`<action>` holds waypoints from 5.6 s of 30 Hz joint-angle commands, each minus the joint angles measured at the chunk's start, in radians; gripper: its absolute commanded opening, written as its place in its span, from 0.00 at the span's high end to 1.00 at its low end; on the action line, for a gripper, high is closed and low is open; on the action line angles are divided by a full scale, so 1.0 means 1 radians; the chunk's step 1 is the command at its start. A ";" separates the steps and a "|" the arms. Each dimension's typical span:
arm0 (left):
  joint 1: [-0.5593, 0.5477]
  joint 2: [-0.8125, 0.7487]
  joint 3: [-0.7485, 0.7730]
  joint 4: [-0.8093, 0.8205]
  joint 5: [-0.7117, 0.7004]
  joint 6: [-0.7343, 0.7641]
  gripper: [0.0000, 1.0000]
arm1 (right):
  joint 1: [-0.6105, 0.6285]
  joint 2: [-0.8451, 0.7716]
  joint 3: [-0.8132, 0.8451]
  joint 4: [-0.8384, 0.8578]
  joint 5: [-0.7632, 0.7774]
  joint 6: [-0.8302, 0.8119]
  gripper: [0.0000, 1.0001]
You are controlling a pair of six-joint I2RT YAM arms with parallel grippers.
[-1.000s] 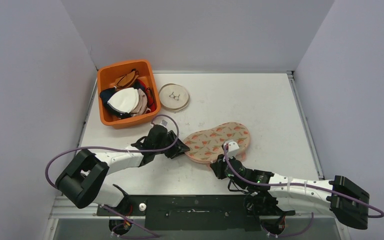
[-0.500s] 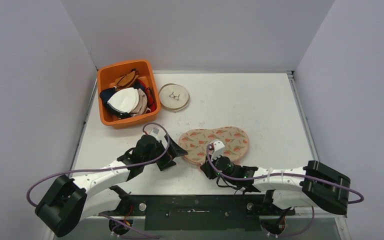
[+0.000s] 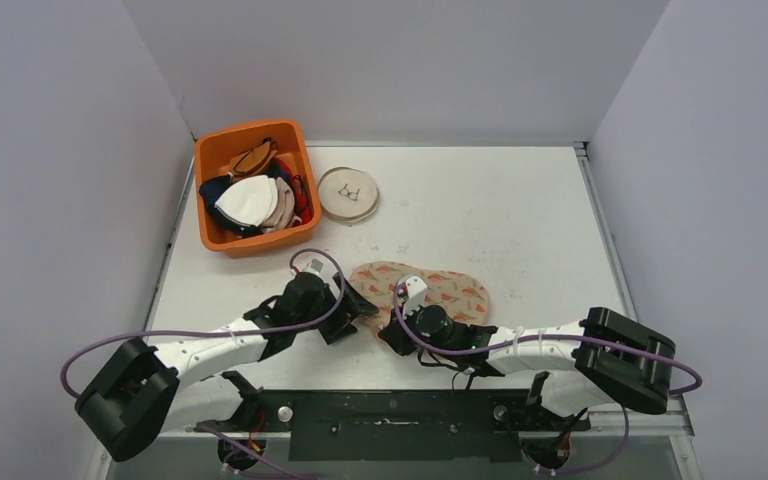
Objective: Unzip the laundry bag and remove the bra
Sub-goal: Unzip the laundry bag at the center of the board.
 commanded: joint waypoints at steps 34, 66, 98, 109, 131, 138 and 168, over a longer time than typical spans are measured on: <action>0.046 0.066 0.062 0.043 -0.178 -0.031 1.00 | 0.012 -0.383 -0.120 -0.281 0.226 0.094 0.95; 0.157 -0.091 0.089 -0.202 0.018 0.134 0.05 | 0.010 -0.359 -0.115 -0.201 0.186 0.069 0.95; -0.085 0.169 0.140 0.115 -0.162 -0.052 0.40 | 0.062 -0.247 -0.027 -0.084 0.053 0.014 0.95; -0.062 0.144 0.131 0.081 -0.204 -0.042 0.87 | 0.066 -0.350 -0.058 -0.192 0.101 0.032 0.95; 0.075 0.241 0.198 0.094 -0.066 0.105 1.00 | 0.065 -0.589 -0.126 -0.456 0.308 0.133 0.95; 0.095 0.379 0.337 0.092 0.028 0.193 1.00 | 0.065 -0.595 -0.141 -0.442 0.306 0.138 0.95; -0.031 -0.033 0.081 0.024 0.005 0.050 0.27 | 0.058 -0.092 0.059 -0.024 0.003 -0.005 0.95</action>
